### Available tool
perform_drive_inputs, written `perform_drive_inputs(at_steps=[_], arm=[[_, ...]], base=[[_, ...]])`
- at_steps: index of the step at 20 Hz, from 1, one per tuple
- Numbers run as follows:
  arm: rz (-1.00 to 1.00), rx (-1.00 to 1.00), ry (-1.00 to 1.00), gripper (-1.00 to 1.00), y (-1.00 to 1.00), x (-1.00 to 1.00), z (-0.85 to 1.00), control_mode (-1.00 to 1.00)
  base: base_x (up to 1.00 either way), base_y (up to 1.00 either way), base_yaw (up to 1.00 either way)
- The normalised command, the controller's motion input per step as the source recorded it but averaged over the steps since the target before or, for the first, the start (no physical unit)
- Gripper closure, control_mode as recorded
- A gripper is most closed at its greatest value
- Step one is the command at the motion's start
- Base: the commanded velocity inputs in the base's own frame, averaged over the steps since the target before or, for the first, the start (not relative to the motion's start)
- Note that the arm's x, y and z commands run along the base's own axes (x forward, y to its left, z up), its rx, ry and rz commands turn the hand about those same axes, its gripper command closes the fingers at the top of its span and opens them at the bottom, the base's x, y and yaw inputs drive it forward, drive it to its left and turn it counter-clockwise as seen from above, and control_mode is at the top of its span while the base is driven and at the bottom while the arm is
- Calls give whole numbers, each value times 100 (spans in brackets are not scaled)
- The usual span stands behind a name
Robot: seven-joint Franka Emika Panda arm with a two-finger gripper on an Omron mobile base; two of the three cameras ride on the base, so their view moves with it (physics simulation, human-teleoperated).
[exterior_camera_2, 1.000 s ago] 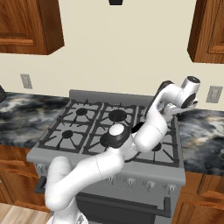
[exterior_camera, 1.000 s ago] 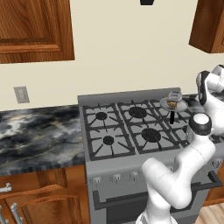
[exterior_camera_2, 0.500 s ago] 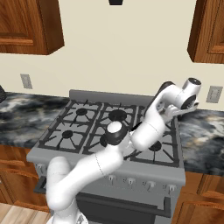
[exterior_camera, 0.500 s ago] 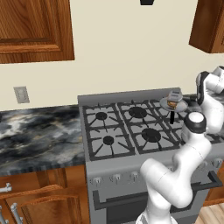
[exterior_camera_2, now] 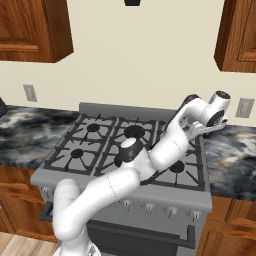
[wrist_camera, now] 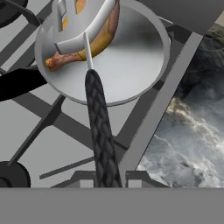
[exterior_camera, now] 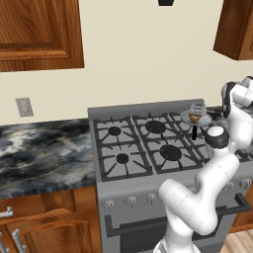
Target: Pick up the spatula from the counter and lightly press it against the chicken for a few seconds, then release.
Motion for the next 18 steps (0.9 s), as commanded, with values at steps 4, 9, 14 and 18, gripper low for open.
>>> perform_drive_inputs(at_steps=[4,9,14,18], arm=[[0,0,1,100,-5,0,-8,-100],[0,0,0,100,0,0,-1,-100],[0,0,0,100,0,0,0,-100],[0,0,0,100,0,0,0,-100]], base=[[0,0,0],[0,0,0],[0,0,0],[0,0,0]])
